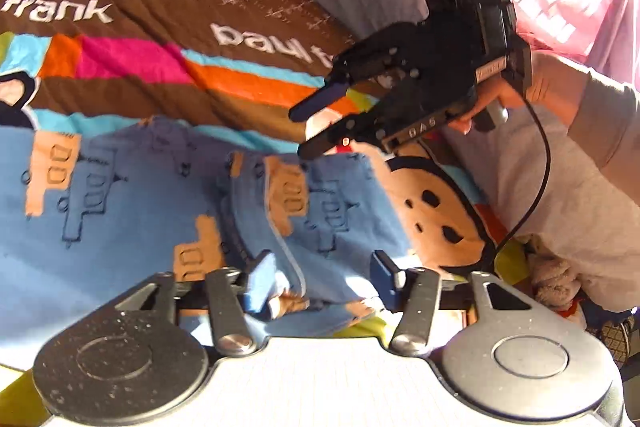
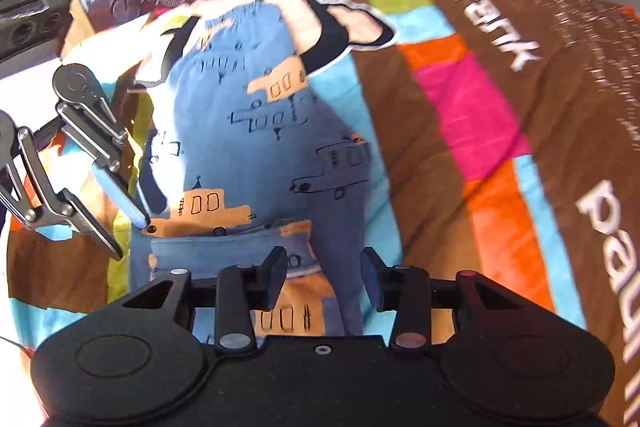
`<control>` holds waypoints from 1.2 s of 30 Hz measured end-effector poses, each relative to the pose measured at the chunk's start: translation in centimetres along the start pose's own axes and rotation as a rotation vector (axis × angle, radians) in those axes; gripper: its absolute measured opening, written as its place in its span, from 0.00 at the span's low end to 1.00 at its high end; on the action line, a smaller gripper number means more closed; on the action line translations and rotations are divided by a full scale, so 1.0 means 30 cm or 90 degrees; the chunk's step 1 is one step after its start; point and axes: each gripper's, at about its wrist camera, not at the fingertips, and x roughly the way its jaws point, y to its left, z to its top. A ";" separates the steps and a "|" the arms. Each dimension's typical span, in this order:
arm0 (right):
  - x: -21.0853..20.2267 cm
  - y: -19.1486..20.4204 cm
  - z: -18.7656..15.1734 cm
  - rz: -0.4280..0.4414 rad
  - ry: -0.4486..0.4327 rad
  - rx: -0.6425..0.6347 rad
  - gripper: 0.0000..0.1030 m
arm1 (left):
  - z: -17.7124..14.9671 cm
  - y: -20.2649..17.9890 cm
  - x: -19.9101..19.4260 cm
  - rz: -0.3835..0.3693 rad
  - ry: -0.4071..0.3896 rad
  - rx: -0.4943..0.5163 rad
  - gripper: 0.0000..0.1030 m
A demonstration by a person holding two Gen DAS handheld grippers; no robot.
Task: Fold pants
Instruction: 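Grasp the elastic waistband with the left tool and lift it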
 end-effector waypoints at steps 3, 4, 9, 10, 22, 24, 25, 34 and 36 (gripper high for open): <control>-0.038 0.039 -0.095 0.000 -0.004 0.014 0.43 | 0.016 -0.014 0.104 -0.013 0.005 0.016 0.60; -0.034 0.051 -0.124 0.000 0.002 0.019 0.43 | 0.011 -0.013 0.146 -0.001 0.022 0.022 0.60; 0.024 0.151 -0.286 -0.029 0.068 -0.004 0.42 | -0.037 -0.020 0.213 0.071 0.068 0.085 0.56; 0.027 0.167 -0.313 -0.043 0.080 -0.010 0.42 | -0.038 -0.024 0.204 0.073 0.067 0.087 0.56; -0.186 0.345 -0.337 -0.125 -0.122 0.165 0.70 | -0.041 0.081 -0.159 0.144 -0.056 0.011 0.99; -0.185 0.383 -0.309 -0.124 -0.152 0.193 0.75 | -0.042 0.138 -0.240 0.184 -0.081 -0.005 0.99; -0.185 0.401 -0.296 -0.126 -0.168 0.209 0.76 | -0.038 0.180 -0.285 0.208 -0.091 -0.019 0.99; -0.114 0.538 -0.119 -0.136 -0.281 0.302 0.80 | 0.043 0.592 -0.488 0.279 -0.139 -0.132 0.99; -0.076 0.549 -0.077 -0.125 -0.281 0.315 0.80 | 0.062 0.658 -0.467 0.257 -0.123 -0.129 0.99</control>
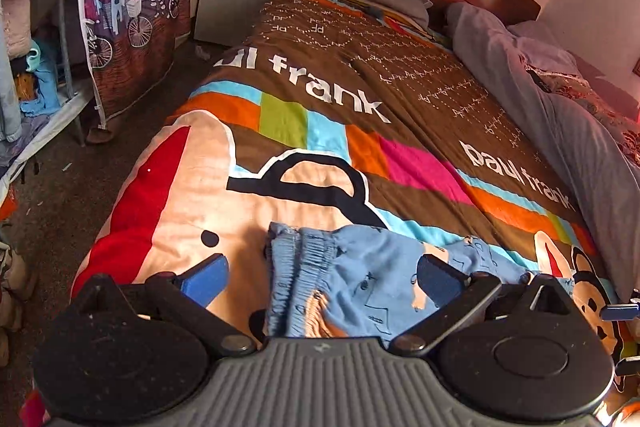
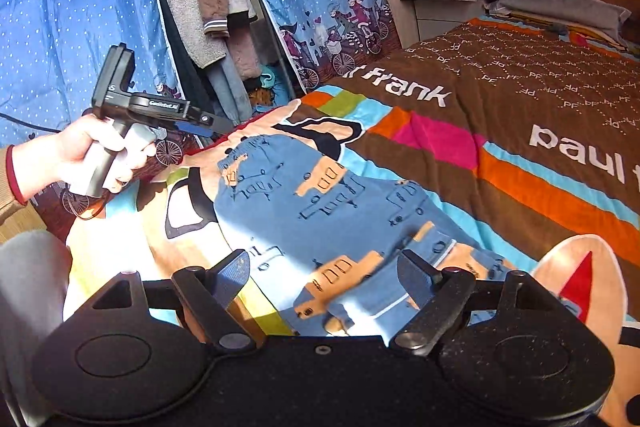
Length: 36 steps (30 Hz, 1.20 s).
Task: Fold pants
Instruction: 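Grasp the elastic waistband with the left tool and lift it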
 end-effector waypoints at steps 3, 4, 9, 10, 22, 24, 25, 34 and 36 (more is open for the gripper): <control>0.060 0.038 0.022 0.009 0.006 0.006 0.80 | 0.011 0.065 0.069 -0.055 0.041 0.017 0.97; 0.076 0.049 0.028 0.012 0.008 0.006 0.80 | 0.006 0.087 0.087 -0.090 0.056 0.014 0.96; 0.137 0.082 0.047 0.026 0.023 -0.001 0.80 | -0.015 0.159 0.179 -0.200 0.126 -0.003 0.96; 0.148 0.085 0.048 0.029 0.026 -0.002 0.80 | -0.020 0.164 0.196 -0.207 0.134 0.001 0.96; 0.274 0.095 0.066 0.051 0.047 -0.005 0.80 | -0.013 0.136 0.266 -0.265 0.127 -0.015 0.72; 0.289 0.092 0.072 0.054 0.049 -0.008 0.80 | -0.011 0.167 0.257 -0.258 0.127 -0.031 0.58; 0.298 0.090 0.074 0.053 0.051 -0.010 0.80 | -0.011 0.183 0.253 -0.253 0.128 -0.037 0.54; 0.396 0.092 0.085 -0.037 0.067 -0.056 0.60 | -0.015 0.186 0.188 -0.211 0.105 -0.002 0.28; 0.409 0.092 0.087 -0.084 0.068 -0.085 0.47 | -0.017 0.167 0.170 -0.204 0.097 0.007 0.23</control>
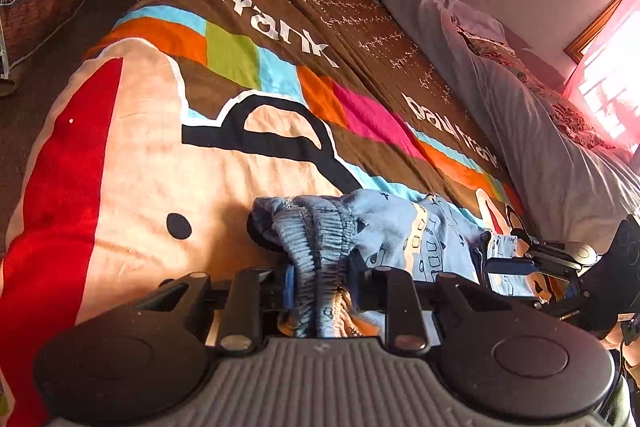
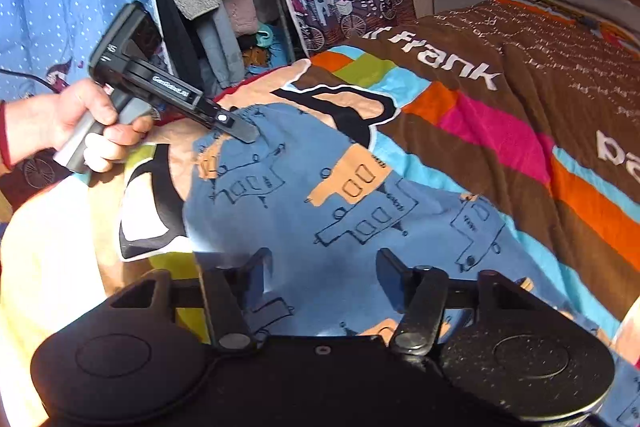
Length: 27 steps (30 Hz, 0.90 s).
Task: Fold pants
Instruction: 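Grasp the elastic waistband with the left tool and lift it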
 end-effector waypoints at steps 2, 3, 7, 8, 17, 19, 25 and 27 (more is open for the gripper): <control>0.015 0.001 -0.005 -0.043 0.008 -0.028 0.36 | 0.000 -0.023 -0.013 0.003 -0.010 -0.001 0.19; 0.021 -0.002 -0.010 -0.055 0.014 -0.033 0.34 | 0.002 -0.038 -0.021 0.007 -0.014 -0.001 0.19; 0.046 -0.009 -0.031 -0.084 0.032 -0.042 0.31 | 0.017 -0.125 -0.044 0.047 -0.025 0.004 0.18; 0.056 -0.008 -0.035 -0.086 0.036 -0.045 0.30 | 0.022 -0.143 -0.047 0.060 -0.027 0.000 0.18; 0.095 0.044 -0.073 -0.109 0.026 -0.083 0.29 | 0.076 -0.307 -0.050 0.120 -0.028 0.018 0.18; 0.077 0.045 -0.072 -0.118 0.010 -0.086 0.31 | 0.089 -0.346 -0.046 0.124 -0.029 0.031 0.18; 0.130 -0.004 -0.025 -0.149 -0.016 -0.064 0.31 | 0.105 -0.427 -0.038 0.156 -0.019 0.064 0.18; 0.161 -0.031 0.001 -0.157 -0.017 -0.054 0.31 | 0.108 -0.441 -0.033 0.163 -0.018 0.072 0.18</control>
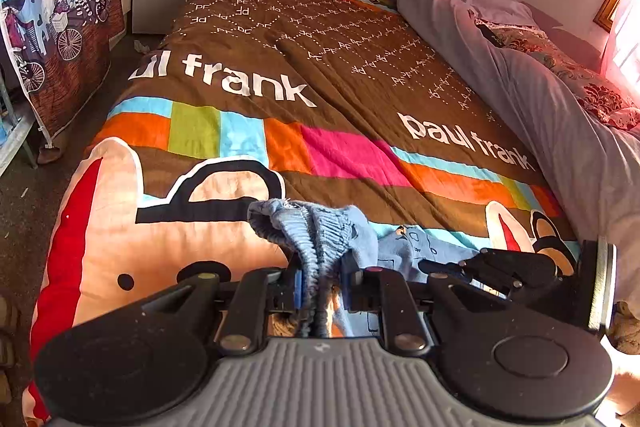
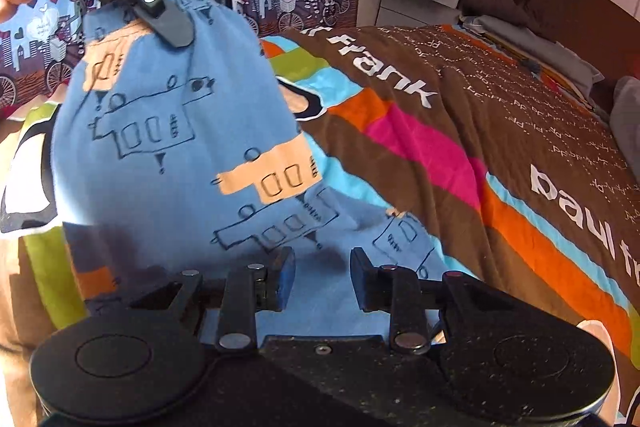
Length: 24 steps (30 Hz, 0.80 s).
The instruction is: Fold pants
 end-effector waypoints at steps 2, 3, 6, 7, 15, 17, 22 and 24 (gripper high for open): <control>0.056 -0.013 0.007 0.004 0.021 0.001 0.33 | 0.003 -0.010 0.007 0.002 0.003 0.002 0.18; 0.077 -0.015 0.004 0.008 0.029 0.000 0.33 | 0.003 -0.015 0.009 0.005 0.005 0.003 0.18; 0.059 -0.028 0.000 0.015 0.013 0.013 0.33 | 0.007 -0.035 0.007 0.006 0.008 0.009 0.18; 0.038 -0.037 -0.001 0.017 0.004 0.023 0.35 | 0.009 -0.048 0.006 0.004 0.008 0.013 0.18; -0.199 -0.163 -0.099 0.032 -0.044 0.153 0.41 | 0.018 -0.205 0.012 -0.006 0.014 0.042 0.18; -0.268 -0.205 -0.148 0.020 -0.053 0.183 0.41 | 0.013 -0.274 0.019 -0.015 0.018 0.053 0.18; -0.404 -0.328 -0.288 -0.019 -0.054 0.251 0.41 | -0.002 -0.470 0.080 -0.023 0.028 0.083 0.18; -0.447 -0.375 -0.344 -0.031 -0.051 0.277 0.41 | -0.012 -0.551 0.127 -0.028 0.034 0.077 0.18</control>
